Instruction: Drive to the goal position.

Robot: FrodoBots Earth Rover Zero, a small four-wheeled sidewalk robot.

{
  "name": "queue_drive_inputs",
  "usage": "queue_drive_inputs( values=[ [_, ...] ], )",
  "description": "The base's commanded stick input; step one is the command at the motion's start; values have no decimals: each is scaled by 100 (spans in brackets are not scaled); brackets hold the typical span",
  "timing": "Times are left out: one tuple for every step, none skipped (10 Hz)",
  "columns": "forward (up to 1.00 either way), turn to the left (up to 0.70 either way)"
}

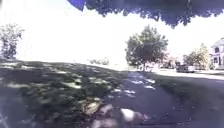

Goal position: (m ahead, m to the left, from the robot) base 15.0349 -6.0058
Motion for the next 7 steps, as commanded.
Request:
queue_drive_inputs(
  values=[
    [0,0],
    [0,0],
    [0,0],
    [8,0],
    [83,0],
    [85,0],
    [85,-3]
  ],
)
